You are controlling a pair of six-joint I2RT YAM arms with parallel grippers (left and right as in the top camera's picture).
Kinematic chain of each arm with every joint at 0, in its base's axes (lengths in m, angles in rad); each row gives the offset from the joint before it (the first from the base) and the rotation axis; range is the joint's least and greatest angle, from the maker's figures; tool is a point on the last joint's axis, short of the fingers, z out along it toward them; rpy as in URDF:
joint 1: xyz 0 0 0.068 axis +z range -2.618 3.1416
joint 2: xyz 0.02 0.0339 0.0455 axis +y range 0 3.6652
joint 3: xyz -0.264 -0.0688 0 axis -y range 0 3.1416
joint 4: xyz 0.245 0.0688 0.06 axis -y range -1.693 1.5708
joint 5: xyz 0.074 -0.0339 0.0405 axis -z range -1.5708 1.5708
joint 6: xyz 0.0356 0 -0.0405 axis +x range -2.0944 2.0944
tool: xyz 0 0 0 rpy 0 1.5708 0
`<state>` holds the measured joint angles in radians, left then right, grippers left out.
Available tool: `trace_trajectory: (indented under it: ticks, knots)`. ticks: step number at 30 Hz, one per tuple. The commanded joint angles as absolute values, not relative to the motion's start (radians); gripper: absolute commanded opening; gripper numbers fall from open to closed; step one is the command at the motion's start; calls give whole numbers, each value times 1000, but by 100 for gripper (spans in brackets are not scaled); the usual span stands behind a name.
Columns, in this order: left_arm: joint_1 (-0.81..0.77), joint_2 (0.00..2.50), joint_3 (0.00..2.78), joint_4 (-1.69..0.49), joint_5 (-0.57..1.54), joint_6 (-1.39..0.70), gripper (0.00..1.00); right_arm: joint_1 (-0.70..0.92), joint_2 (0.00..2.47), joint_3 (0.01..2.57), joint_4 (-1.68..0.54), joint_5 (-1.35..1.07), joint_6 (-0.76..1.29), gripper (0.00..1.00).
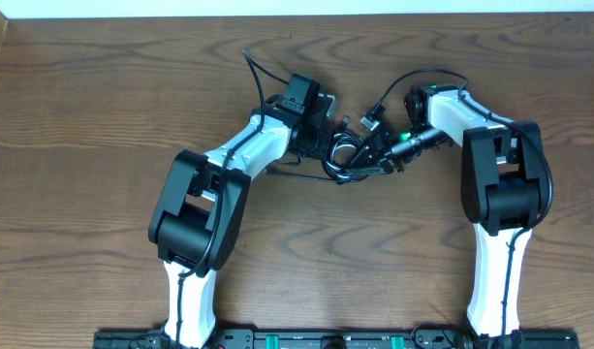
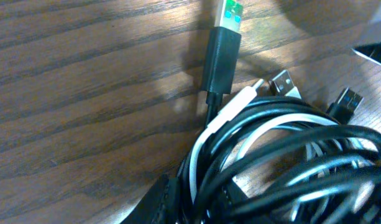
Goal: Untangle cables
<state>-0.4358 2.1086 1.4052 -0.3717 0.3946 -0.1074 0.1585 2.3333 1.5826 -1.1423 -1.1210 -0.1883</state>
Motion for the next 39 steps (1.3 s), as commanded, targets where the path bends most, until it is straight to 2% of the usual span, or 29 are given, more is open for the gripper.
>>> trace_trajectory:
  ticks: [1, 9, 15, 22, 31, 35, 39]
  knots:
    - [-438, 2132, 1410, -379, 406, -97, 23, 162, 2339, 1588, -1095, -1035, -149, 21]
    - [-438, 2132, 1410, -379, 406, -97, 23, 147, 2339, 1588, -1067, -993, -109, 21]
    - [-438, 2132, 1410, -379, 406, -98, 23, 122, 2339, 1599, -1043, -1083, -109, 22]
    - [-438, 2132, 1410, -379, 406, -98, 23, 83, 2339, 1603, -1040, -1068, -109, 22]
    - [-438, 2132, 1410, -379, 406, -98, 23, 150, 2339, 1602, -1066, -904, -96, 23]
    - [-438, 2132, 1410, -379, 406, -98, 23, 211, 2339, 1602, -1070, -648, 28, 23]
    - [-438, 2132, 1410, -379, 407, -98, 23, 257, 2339, 1602, -1069, -499, 91, 25]
